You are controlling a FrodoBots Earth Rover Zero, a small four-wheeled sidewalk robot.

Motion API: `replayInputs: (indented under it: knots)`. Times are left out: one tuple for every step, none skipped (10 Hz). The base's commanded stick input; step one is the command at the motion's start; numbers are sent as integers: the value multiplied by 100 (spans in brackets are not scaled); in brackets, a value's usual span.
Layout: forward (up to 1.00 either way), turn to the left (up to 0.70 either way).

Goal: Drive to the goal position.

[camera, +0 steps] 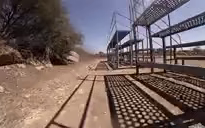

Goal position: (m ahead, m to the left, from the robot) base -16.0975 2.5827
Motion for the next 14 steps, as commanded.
replayInputs:
  knots:
    - [100,0]
    - [100,0]
    - [100,0]
    - [100,0]
    - [100,0]
    - [100,0]
    - [100,0]
    - [100,0]
    - [100,0]
    - [100,0]
    - [100,0]
    - [100,0]
    - [100,0]
    - [100,0]
